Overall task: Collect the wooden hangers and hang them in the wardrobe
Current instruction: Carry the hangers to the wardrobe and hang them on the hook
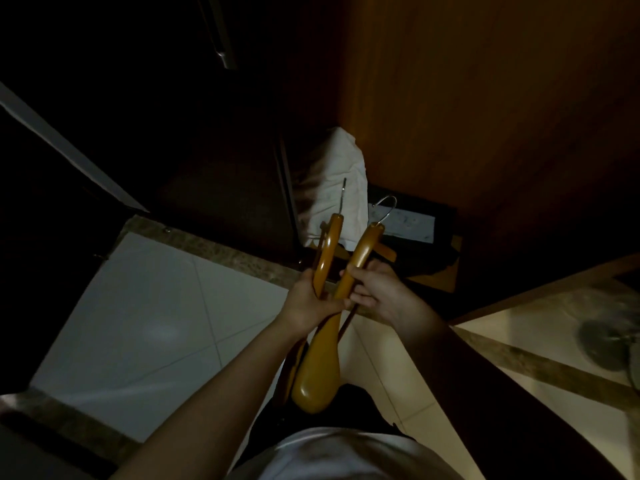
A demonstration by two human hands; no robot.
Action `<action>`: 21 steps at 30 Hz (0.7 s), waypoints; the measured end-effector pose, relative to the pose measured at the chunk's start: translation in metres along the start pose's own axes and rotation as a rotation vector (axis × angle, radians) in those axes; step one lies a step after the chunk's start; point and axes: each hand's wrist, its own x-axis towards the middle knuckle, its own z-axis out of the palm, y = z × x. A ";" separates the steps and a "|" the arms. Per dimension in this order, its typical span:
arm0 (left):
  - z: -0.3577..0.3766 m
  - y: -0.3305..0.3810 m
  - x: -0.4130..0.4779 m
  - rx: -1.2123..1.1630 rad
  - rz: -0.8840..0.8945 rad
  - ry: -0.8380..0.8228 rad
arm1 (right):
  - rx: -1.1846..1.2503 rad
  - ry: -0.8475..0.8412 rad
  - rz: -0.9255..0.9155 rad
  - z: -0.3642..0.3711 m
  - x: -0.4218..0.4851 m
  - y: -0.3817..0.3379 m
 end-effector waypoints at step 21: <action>-0.026 0.082 -0.040 -0.122 0.195 -0.258 | -0.575 0.132 -0.703 -0.053 0.003 -0.056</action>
